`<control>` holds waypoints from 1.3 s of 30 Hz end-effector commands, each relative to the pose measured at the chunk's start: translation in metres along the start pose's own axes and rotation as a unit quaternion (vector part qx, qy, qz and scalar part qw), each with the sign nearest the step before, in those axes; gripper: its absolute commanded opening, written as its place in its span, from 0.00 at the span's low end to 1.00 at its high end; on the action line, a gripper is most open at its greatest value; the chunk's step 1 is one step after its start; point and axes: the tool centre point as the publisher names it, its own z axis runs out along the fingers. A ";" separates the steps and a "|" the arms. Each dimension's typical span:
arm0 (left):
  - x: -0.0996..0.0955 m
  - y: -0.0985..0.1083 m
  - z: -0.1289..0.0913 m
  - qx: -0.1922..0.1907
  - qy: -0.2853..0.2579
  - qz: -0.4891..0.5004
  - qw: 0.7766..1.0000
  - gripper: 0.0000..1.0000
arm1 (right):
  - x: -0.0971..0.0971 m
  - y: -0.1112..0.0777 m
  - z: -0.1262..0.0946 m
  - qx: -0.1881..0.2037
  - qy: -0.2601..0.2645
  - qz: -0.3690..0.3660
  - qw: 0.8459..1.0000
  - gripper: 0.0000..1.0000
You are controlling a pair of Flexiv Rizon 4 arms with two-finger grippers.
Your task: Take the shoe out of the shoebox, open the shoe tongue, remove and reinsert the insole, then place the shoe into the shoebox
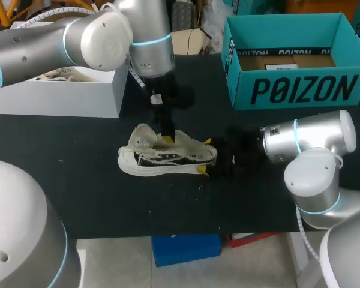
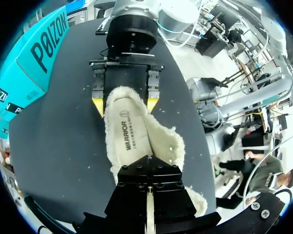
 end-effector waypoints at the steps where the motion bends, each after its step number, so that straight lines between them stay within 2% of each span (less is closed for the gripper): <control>1: -0.008 -0.007 0.013 -0.001 0.010 0.001 1.000 0.00 | -0.001 -0.003 0.001 0.001 0.000 0.001 1.000 0.00; 17: 0.004 -0.012 0.055 0.005 0.045 -0.014 0.999 0.00 | -0.001 -0.003 0.001 0.001 0.000 0.001 1.000 0.00; 31: 0.011 -0.009 0.070 0.001 0.055 -0.025 0.998 0.00 | -0.001 -0.003 0.001 0.001 0.000 0.001 1.000 0.00; 39: 0.012 -0.009 0.074 -0.005 0.042 -0.033 0.999 0.00 | -0.001 -0.003 0.001 0.001 0.000 0.001 1.000 0.00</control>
